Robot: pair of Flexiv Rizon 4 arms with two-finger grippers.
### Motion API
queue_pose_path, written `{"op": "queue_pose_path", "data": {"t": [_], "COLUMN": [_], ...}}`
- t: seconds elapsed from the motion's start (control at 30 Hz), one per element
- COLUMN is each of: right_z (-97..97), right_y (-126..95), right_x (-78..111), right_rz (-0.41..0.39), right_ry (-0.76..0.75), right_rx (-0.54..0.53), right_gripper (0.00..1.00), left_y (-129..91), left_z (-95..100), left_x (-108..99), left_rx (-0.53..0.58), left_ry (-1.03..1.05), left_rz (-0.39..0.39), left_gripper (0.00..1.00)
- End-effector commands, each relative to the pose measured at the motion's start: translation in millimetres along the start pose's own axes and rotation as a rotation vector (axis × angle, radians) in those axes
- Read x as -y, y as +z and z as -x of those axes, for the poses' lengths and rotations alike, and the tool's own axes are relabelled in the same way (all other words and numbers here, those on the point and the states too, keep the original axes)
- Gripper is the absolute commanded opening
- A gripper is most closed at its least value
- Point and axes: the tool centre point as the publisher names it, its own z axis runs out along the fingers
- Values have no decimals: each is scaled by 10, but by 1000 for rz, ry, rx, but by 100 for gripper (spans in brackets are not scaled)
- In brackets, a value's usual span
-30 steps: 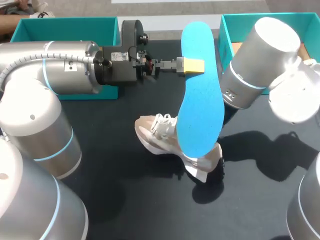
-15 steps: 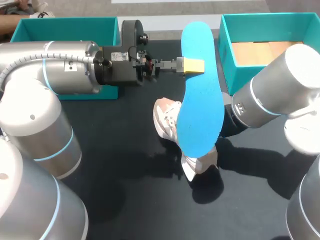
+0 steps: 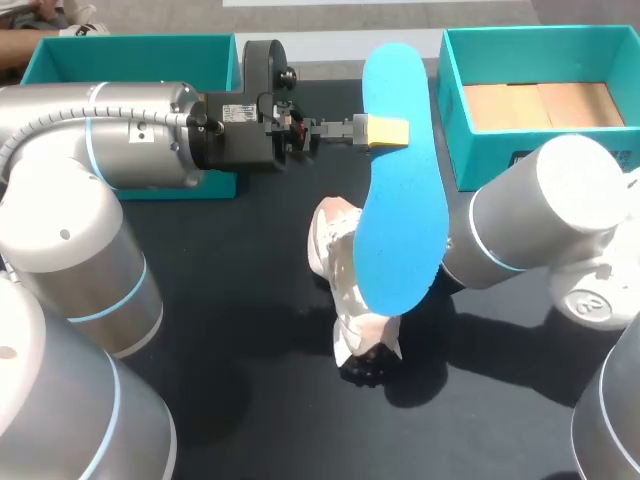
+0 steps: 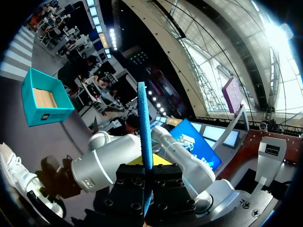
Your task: Take the shoe out of the shoebox, open the shoe tongue, remove and reinsert the insole, then place the shoe into the shoebox
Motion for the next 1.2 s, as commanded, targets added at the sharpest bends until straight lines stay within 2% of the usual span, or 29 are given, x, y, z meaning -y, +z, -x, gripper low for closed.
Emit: {"op": "queue_pose_path", "data": {"t": [0.03, 0.77, 0.8, 0.83, 0.87, 1.07, 1.2], "right_z": [-27, 63, 68, 69, 77, 94, 77], "right_y": [72, 252, 240, 219, 201, 40, -93], "right_x": [43, 203, 204, 199, 196, 178, 182], "right_rz": [6, -56, -58, -57, -65, -66, -62], "right_ry": [13, 45, 42, 41, 31, 32, 36], "right_rx": [-9, -18, -28, -29, -39, -46, -113], "right_gripper": [0, 0, 16, 50, 100, 100, 100], "left_y": [10, 10, 10, 10, 10, 10, 10], "left_z": [3, 3, 3, 3, 3, 3, 3], "left_x": [-15, -15, -15, -15, -15, -15, -15], "left_rx": [0, 0, 0, 0, 0, 0, 0], "left_ry": [0, 0, 0, 0, 0, 0, 0], "left_rz": [-3, -3, -3, -3, -3, -3, -3], "left_gripper": [0, 0, 0, 0, 0, 0, 0]}}
